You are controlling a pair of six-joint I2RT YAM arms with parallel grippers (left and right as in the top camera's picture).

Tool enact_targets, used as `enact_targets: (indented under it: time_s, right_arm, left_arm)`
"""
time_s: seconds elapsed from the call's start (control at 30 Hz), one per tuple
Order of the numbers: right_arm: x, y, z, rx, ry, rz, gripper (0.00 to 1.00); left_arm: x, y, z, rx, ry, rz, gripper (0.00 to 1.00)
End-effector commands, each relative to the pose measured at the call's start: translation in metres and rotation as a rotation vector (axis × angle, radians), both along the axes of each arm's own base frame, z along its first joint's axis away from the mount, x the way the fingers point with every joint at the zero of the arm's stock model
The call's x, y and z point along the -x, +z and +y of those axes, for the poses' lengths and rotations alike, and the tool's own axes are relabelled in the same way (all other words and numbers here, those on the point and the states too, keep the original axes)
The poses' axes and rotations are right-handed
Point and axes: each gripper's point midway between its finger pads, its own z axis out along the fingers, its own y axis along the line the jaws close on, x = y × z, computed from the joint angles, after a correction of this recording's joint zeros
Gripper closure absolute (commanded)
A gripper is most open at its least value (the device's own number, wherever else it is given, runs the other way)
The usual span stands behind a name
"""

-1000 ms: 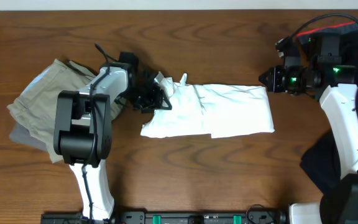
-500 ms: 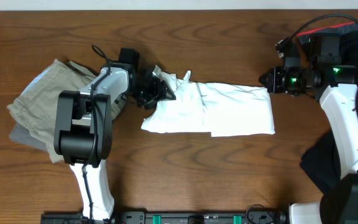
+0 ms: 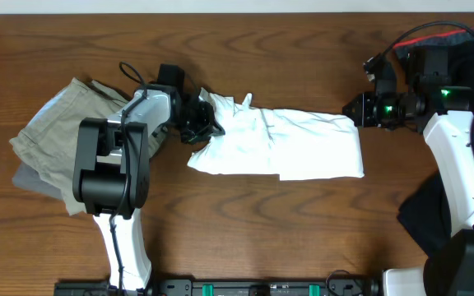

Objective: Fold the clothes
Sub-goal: 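Grasp the strip's left end with the left gripper and fold it rightward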

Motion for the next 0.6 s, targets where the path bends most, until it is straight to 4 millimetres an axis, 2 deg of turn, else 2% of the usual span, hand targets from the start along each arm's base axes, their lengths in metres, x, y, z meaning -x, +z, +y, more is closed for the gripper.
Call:
enact_targets:
  time_s: [0.0, 0.13, 0.37, 0.47, 0.57]
  right_arm:
    - [0.0, 0.005, -0.002, 0.005, 0.005, -0.017, 0.94]
    - [0.0, 0.005, -0.002, 0.006, 0.005, -0.018, 0.94]
    - [-0.001, 0.006, -0.003, 0.006, 0.004, -0.023, 0.93]
    - [-0.003, 0.006, -0.003, 0.006, 0.004, -0.031, 0.93]
    - [-0.005, 0.007, -0.003, 0.007, 0.004, -0.041, 0.93]
  left_arm:
    - [0.019, -0.014, 0.015, -0.081, -0.038, 0.039, 0.94]
    - [0.019, 0.026, 0.028, -0.108, -0.07, -0.028, 0.94]
    - [0.018, 0.114, 0.084, -0.366, -0.054, -0.195, 0.94]
    - [0.017, 0.151, 0.094, -0.422, -0.059, -0.267, 0.94]
    - [0.015, 0.173, 0.093, -0.436, -0.062, -0.301, 0.94]
